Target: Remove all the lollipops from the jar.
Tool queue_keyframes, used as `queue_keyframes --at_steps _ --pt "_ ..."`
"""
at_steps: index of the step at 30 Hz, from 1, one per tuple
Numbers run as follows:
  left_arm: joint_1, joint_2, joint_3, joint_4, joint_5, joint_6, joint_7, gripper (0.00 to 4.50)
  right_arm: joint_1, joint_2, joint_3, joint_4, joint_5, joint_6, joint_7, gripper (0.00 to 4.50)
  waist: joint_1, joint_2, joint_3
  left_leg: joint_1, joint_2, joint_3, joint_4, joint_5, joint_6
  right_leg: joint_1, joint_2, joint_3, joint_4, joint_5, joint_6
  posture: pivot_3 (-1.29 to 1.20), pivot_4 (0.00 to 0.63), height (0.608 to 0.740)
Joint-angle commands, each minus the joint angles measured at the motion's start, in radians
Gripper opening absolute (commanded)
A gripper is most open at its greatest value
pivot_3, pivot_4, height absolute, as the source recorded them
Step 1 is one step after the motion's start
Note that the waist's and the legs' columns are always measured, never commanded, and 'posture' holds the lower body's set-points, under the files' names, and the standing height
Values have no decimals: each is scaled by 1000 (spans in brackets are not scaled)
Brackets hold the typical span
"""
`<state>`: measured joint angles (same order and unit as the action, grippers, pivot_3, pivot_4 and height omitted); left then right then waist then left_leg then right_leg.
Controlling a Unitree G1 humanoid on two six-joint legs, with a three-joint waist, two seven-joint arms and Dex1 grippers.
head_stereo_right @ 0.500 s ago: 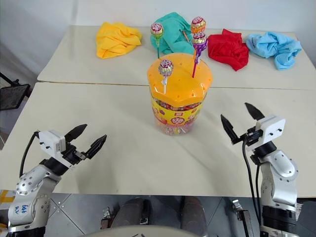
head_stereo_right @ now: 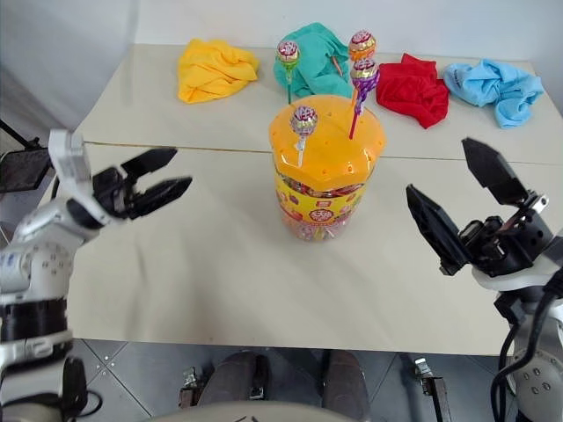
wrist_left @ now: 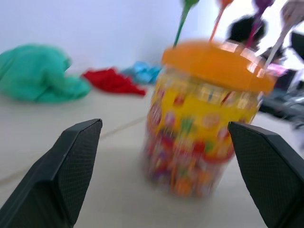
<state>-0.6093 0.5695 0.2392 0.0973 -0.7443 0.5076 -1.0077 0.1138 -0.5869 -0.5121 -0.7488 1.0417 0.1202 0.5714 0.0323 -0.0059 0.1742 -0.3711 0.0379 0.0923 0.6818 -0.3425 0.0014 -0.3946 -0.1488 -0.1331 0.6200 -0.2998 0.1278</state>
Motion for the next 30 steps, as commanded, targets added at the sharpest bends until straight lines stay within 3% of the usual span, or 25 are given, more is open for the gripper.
queue_keyframes --at_steps 1,8,12,16,28,30 --pt "-180 -60 -60 122 28 -43 -54 4493 -8 -1 -8 -116 42 2 -73 4500 -2 -1 0 0 0 0 0 0 0 0 0 0 -1 0 0 0 150 740" --pt "-464 -213 -99 415 109 -133 -70 4493 16 8 2 -179 23 -1 -122 4500 -12 -4 2 0 -1 3 -1 -1 2 0 0 1 -4 1 2 0 150 740" --pt "-517 -247 -129 481 154 -146 -99 4493 61 25 -23 -192 7 -22 -126 4500 -9 -5 2 0 -1 3 0 -1 2 0 0 1 -4 1 2 0 150 740" --pt "-567 -288 -130 537 166 -131 -92 3656 144 65 -68 -215 -3 -63 -116 4500 -5 -6 3 -1 -1 3 0 -2 3 0 0 1 -4 1 3 0 150 740" --pt "-613 -345 -104 620 198 -176 -106 58 188 79 -59 -235 -18 -106 -116 4500 -6 -6 3 -1 -2 3 0 -2 3 0 0 1 -6 2 4 0 150 740" --pt "-618 -350 -46 618 142 -146 -103 22 178 76 -48 -235 -7 -109 -113 4500 -6 -6 3 -2 -2 3 0 -2 4 0 0 1 -6 2 4 0 150 740"
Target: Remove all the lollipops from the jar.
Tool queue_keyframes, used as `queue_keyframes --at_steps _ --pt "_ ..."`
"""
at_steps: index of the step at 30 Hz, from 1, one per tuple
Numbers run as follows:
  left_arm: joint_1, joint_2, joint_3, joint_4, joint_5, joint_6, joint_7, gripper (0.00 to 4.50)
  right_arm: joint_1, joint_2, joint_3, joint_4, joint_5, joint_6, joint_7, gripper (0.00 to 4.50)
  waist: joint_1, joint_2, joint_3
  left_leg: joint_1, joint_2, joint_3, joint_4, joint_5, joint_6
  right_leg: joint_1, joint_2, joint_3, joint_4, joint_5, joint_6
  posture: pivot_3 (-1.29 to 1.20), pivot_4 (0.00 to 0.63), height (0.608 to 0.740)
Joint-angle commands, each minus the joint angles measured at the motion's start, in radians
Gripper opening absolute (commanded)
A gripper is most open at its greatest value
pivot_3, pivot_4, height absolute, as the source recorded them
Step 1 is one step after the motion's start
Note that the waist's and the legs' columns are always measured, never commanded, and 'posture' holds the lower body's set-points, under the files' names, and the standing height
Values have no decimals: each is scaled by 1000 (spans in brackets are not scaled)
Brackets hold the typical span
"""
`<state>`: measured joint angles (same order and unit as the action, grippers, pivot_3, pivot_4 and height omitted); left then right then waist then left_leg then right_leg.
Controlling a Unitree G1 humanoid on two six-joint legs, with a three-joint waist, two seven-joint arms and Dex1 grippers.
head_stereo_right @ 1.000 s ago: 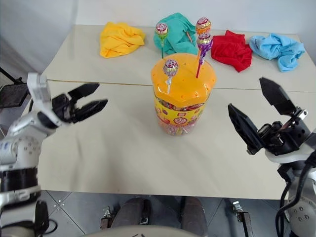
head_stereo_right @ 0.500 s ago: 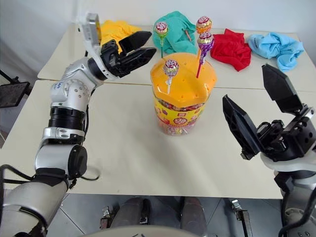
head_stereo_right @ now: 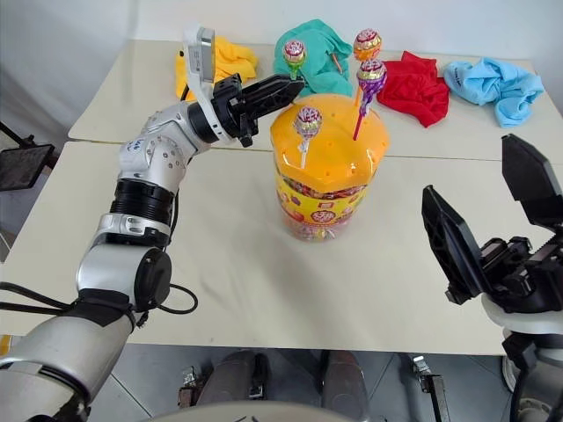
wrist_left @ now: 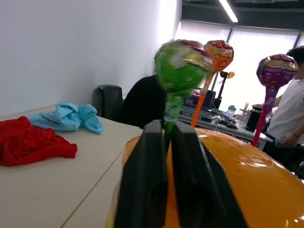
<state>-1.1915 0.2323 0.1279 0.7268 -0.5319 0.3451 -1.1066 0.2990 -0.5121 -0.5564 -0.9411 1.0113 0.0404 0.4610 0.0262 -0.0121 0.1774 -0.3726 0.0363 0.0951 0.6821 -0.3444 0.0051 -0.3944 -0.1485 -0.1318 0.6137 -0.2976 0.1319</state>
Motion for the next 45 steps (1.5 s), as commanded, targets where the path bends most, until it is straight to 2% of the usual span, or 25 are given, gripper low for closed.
queue_keyframes --at_steps 1,4,7,10,12,13,15,18,19,21,23,26,30,33,35,37,41,45 --pt "-40 -13 100 -12 -101 36 6 22 -16 -2 3 -42 28 -29 0 4500 0 0 0 0 0 0 0 0 0 0 0 0 0 0 0 0 150 740" --pt "-50 3 221 -21 -197 101 81 22 -77 -35 50 -28 45 -5 20 4500 -1 0 0 0 0 0 0 0 0 0 0 0 0 0 0 0 150 740" --pt "-19 47 278 -64 -213 126 168 22 -131 -106 95 0 68 37 89 4500 -7 0 0 1 0 -1 0 0 0 0 0 1 0 0 0 0 150 740" --pt "107 181 217 -177 -116 200 216 22 -145 -214 129 43 69 91 249 4500 -18 0 0 2 0 0 0 0 0 0 0 2 2 0 0 0 150 740" --pt "206 272 179 -265 -84 261 221 22 -133 -289 158 76 -1 98 392 4500 -26 0 0 3 0 0 -2 0 0 0 0 1 2 0 0 0 150 740" --pt "270 324 158 -319 -66 284 212 22 -126 -321 174 94 -32 93 472 4500 -25 -1 1 3 0 -1 -2 0 0 0 0 1 3 0 0 0 150 740" --pt "406 423 136 -426 -34 336 211 22 -152 -324 196 128 -15 99 507 4500 -25 -2 1 1 0 -1 -1 0 0 0 0 1 3 0 0 0 150 740" --pt "694 574 186 -659 -46 521 267 22 -171 -331 238 223 -42 105 612 4500 -26 -6 3 1 1 -3 0 -1 1 0 0 1 2 0 0 0 150 740" --pt "752 599 202 -715 -57 564 287 22 -172 -332 244 243 -54 105 642 4500 -26 -7 4 2 2 -4 0 -1 1 0 0 2 2 0 0 0 150 740" --pt "997 652 277 -886 -32 647 335 22 -173 -329 245 290 -70 114 673 4500 -26 -7 5 2 2 -5 0 -2 1 0 0 3 2 0 0 0 150 740" --pt "1182 681 320 -983 16 646 364 22 -162 -321 245 325 -101 104 705 4500 -23 -7 5 3 3 -6 0 -4 2 0 -1 5 1 0 0 0 150 740" --pt "1311 663 364 -1035 19 622 380 22 -155 -302 250 352 -136 86 730 4500 -6 -6 5 4 8 -5 1 -4 1 1 0 5 0 0 0 0 150 740" --pt "1348 612 381 -1030 13 571 397 997 -166 -277 251 363 -150 85 740 4500 -3 -2 5 7 9 -2 1 -5 0 1 0 8 -2 -1 -1 0 150 740" --pt "1290 621 376 -986 14 474 357 1846 -177 -258 229 364 -146 93 708 4500 -1 0 4 7 9 -1 1 -5 0 0 0 8 -1 -1 -2 0 150 740" --pt "1257 653 378 -944 18 389 292 2472 -183 -232 207 359 -134 92 664 4500 -1 0 4 6 8 -1 1 -5 -1 -1 1 8 0 -1 -2 0 150 740" --pt "1224 711 388 -877 -7 293 135 3053 -182 -207 165 336 -100 108 595 4500 -1 0 4 4 6 -1 1 -5 -1 -3 1 8 4 -1 -2 0 150 740" --pt "1085 785 354 -763 -44 173 -68 3053 -136 -178 92 297 -55 128 515 4500 -1 0 4 3 5 2 1 -6 -2 -5 1 6 5 -1 -2 0 150 740" --pt "775 713 228 -764 -182 254 -135 3053 -55 -136 0 230 -14 122 431 4500 13 0 4 2 5 6 2 -6 -2 -5 2 4 6 -1 -2 0 150 740"
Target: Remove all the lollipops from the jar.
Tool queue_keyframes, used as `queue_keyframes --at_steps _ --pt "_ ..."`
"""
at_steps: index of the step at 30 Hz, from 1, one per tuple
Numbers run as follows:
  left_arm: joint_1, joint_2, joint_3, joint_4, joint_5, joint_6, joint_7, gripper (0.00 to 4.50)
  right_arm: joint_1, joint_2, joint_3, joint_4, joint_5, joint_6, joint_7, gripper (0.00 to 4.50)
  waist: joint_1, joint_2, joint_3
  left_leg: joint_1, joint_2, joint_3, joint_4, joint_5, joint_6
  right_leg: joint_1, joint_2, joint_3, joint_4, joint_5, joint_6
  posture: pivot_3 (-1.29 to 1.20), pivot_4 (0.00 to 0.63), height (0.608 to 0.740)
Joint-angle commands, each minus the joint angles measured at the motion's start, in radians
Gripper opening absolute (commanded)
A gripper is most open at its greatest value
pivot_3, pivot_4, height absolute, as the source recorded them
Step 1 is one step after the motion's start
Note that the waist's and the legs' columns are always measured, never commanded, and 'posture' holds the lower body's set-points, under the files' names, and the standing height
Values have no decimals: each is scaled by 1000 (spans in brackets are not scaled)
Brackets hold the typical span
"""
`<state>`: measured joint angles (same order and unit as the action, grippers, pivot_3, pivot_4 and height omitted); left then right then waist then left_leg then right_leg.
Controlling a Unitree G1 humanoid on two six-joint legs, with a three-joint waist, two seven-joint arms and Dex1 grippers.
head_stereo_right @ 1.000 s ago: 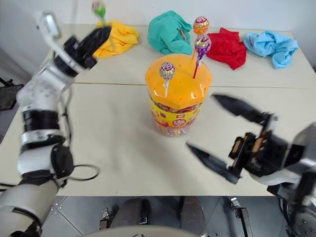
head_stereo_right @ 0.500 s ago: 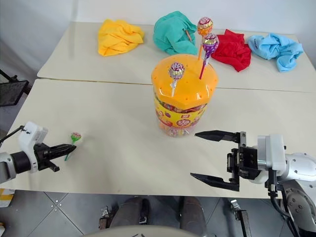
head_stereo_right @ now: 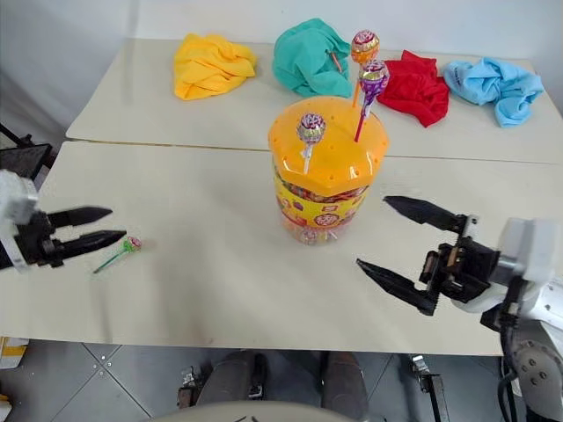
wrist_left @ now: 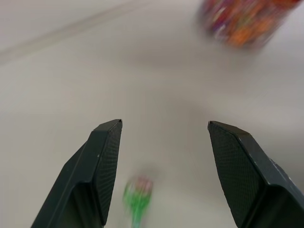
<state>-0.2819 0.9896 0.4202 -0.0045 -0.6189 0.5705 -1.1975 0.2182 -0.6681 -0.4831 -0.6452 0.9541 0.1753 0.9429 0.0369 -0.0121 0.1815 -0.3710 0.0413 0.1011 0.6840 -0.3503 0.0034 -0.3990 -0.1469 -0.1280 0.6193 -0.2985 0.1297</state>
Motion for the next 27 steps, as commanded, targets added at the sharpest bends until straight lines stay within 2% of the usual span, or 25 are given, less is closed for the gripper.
queue_keyframes --at_steps 1,3,6,8,13,18,22,27 --pt "-203 -83 -103 -46 -118 42 -44 3053 41 29 -91 -80 46 -16 -68 4500 6 0 0 1 0 0 0 0 0 1 0 0 0 0 0 0 150 740" --pt "-295 -148 -155 -57 -136 50 -38 3053 61 42 -113 -101 50 -20 -90 4500 6 0 0 1 -1 1 2 0 0 1 0 2 1 1 1 0 150 740" --pt "-505 -365 -291 -46 -124 -3 -6 3053 121 99 -149 -160 46 -50 -134 4500 11 -1 0 1 -2 2 3 0 1 1 0 3 1 1 2 0 150 740" --pt "-590 -473 -369 -33 -99 -23 -16 3053 151 139 -169 -199 44 -75 -175 4500 16 -1 0 0 -2 1 6 1 1 2 0 2 2 1 2 0 150 740" --pt "-694 -592 -467 48 -44 -43 -20 3053 170 193 -232 -267 86 -125 -300 4500 -13 -1 0 1 -2 4 6 -1 3 2 0 6 1 1 3 0 150 740" --pt "-721 -620 -505 85 6 -41 1 3053 205 206 -213 -305 61 -149 -325 4500 -14 -1 0 2 -1 4 6 0 3 2 2 7 1 1 3 0 150 740" --pt "-724 -626 -513 94 22 -40 9 2243 209 202 -205 -314 48 -161 -344 4500 -10 -1 0 1 -1 4 8 -1 3 2 2 8 0 1 3 0 150 740" --pt "-731 -644 -512 110 35 -57 8 677 215 198 -194 -319 45 -167 -343 4500 -8 -1 0 0 -1 3 8 -1 4 2 2 8 0 1 3 0 150 740"
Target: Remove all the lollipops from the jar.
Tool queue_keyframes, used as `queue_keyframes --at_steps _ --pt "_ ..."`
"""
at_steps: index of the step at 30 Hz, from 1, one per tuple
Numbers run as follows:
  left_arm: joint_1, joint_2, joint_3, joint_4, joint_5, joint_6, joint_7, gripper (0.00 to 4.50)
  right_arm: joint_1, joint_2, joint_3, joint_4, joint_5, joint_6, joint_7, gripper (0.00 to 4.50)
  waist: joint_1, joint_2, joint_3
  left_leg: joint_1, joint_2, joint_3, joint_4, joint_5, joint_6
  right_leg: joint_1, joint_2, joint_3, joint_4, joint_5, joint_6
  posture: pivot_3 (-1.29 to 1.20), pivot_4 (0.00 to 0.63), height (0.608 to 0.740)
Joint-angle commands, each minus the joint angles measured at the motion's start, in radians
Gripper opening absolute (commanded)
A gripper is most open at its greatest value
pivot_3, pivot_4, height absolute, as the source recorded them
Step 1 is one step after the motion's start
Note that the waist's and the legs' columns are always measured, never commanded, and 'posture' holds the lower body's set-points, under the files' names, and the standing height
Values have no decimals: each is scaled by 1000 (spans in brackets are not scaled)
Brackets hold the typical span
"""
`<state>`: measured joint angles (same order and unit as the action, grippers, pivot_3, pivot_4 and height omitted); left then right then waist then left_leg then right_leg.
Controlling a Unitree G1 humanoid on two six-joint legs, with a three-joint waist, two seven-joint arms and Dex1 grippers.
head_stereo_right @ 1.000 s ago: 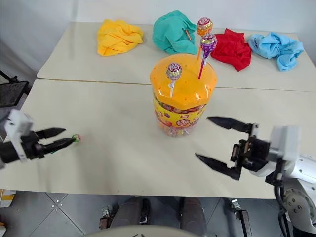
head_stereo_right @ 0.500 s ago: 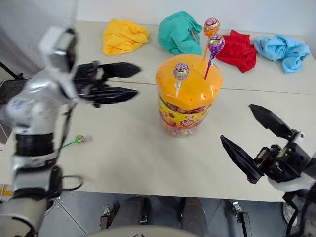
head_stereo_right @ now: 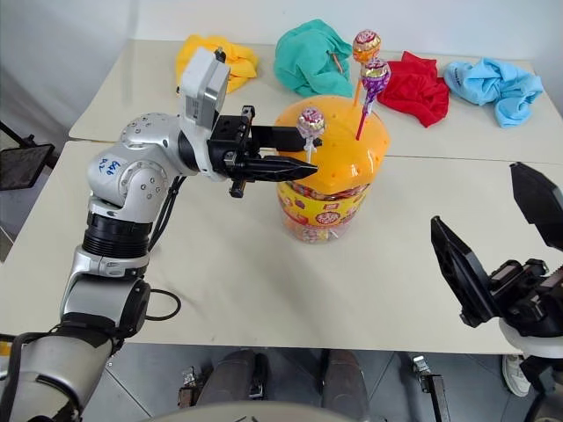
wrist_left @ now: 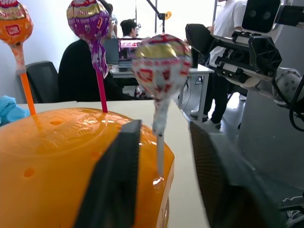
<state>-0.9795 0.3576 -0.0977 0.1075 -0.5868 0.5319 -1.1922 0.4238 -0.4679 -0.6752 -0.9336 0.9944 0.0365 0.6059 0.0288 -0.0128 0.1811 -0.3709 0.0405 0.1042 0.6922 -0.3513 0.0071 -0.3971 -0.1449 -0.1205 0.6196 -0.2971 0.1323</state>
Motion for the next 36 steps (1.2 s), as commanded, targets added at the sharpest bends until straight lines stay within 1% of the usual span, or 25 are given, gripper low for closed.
queue_keyframes --at_steps 1,2,3,6,8,10,11,12,14,15,16,17,18,19,20,21,22,23,24,26,28,31,32,34,36 --pt "-35 -20 13 1 -1 -16 10 349 9 -6 2 -30 7 -27 1 4500 -1 0 0 0 0 0 0 0 0 0 0 0 0 0 0 0 150 740" --pt "-39 -31 34 4 -23 2 24 66 4 -13 9 -28 14 -26 12 4500 -1 0 0 0 0 0 0 0 0 0 0 0 0 0 0 0 150 740" --pt "-43 -49 69 9 -64 22 39 7 0 -21 18 -25 20 -24 26 4500 -1 0 0 0 0 0 0 0 0 0 0 0 0 0 0 0 150 740" --pt "-53 -89 208 23 -225 114 98 7 -34 -57 50 -1 38 -18 76 4500 -2 0 0 0 0 -1 0 0 0 0 0 0 0 0 0 0 150 740" --pt "-51 -74 292 28 -307 181 147 7 -87 -111 82 34 53 -1 130 4500 -8 0 0 0 1 -5 1 0 0 0 0 0 0 0 0 0 150 740" --pt "-29 -36 335 16 -324 210 187 7 -135 -173 109 72 62 23 193 4500 -14 0 0 2 1 -7 0 0 0 0 0 1 1 0 0 0 150 740" --pt "-10 -8 343 9 -305 212 210 7 -158 -207 124 93 62 39 227 4500 -15 0 0 2 1 -8 0 0 0 0 0 1 1 0 0 0 150 740" --pt "21 33 336 -7 -268 207 219 7 -183 -240 142 116 55 51 267 4500 -14 0 0 2 1 -8 0 0 0 0 0 1 1 0 0 0 150 740" --pt "56 79 320 -30 -233 199 228 7 -208 -271 158 141 48 63 309 4500 -13 0 0 2 1 -8 0 0 0 1 1 1 1 0 0 0 150 740" --pt "134 166 301 -67 -168 200 238 7 -233 -307 185 169 42 80 364 4500 -9 0 0 2 1 -8 0 0 0 1 1 1 1 0 0 0 150 740" --pt "248 272 283 -121 -92 193 233 7 -263 -341 218 206 31 99 421 4500 -9 0 0 1 1 -9 0 0 0 1 1 0 0 0 0 0 150 740" --pt "331 349 270 -161 -41 186 231 7 -286 -365 241 234 22 112 463 4500 -22 0 0 1 1 -8 0 -1 0 1 1 0 0 0 0 0 150 740" --pt "384 396 261 -191 -15 180 232 7 -301 -378 254 253 17 120 491 4500 -29 0 0 3 1 -6 -2 -1 0 0 1 2 0 0 0 0 150 740" --pt "442 432 275 -222 -20 205 247 7 -316 -389 271 274 3 123 518 4500 -28 0 1 4 1 -7 -4 -2 0 0 1 3 0 0 0 0 150 740" --pt "566 474 318 -295 -34 278 279 7 -329 -405 298 308 -30 126 556 4500 -28 -1 1 3 1 -8 -4 -2 0 0 1 1 -1 0 0 0 150 740" --pt "659 504 351 -350 -46 332 304 7 -341 -416 318 335 -56 129 586 4500 -26 -1 2 1 3 -9 -3 -2 0 -1 2 0 -2 0 0 0 150 740" --pt "776 524 389 -413 -48 370 325 7 -357 -422 342 368 -80 134 605 4500 -19 -2 2 1 3 -9 -3 -2 0 -1 2 1 -2 0 0 0 150 740" --pt "854 523 425 -463 -68 441 366 7 -368 -427 360 397 -100 141 617 4500 -18 -3 2 1 4 -11 -2 -3 0 0 1 1 -2 0 0 0 150 740" --pt "910 517 444 -504 -73 463 392 7 -382 -422 373 421 -121 137 623 4500 -11 -2 3 1 6 -10 -2 -4 0 0 2 2 -3 0 0 0 150 740" --pt "972 502 461 -557 -79 505 439 7 -389 -421 382 442 -142 146 626 4500 2 -3 3 0 6 -12 0 -5 0 1 1 3 -3 0 0 0 150 740" --pt "996 489 468 -582 -94 539 467 7 -395 -418 384 447 -156 146 628 4500 11 -2 4 -1 6 -12 4 -5 1 2 1 3 -4 0 0 0 150 740" --pt "1038 485 452 -570 -70 559 500 7 -429 -408 400 461 -177 155 612 4500 4 -2 4 1 6 -11 5 -5 1 3 0 5 -7 0 -1 0 150 740" --pt "1046 491 443 -567 -57 542 498 381 -440 -405 402 466 -180 163 604 4500 0 -1 3 2 6 -10 5 -5 0 3 0 5 -6 0 -1 0 150 740" --pt "1032 478 459 -552 -83 546 495 661 -461 -400 397 471 -178 184 579 4500 -4 -1 3 2 5 -10 4 -5 -1 2 1 4 -4 -1 -1 0 150 740" --pt "1016 498 460 -515 -58 472 459 1262 -497 -392 374 462 -128 242 507 4500 -6 -1 3 2 5 -9 4 -6 -2 1 2 4 1 -1 -2 0 150 740"
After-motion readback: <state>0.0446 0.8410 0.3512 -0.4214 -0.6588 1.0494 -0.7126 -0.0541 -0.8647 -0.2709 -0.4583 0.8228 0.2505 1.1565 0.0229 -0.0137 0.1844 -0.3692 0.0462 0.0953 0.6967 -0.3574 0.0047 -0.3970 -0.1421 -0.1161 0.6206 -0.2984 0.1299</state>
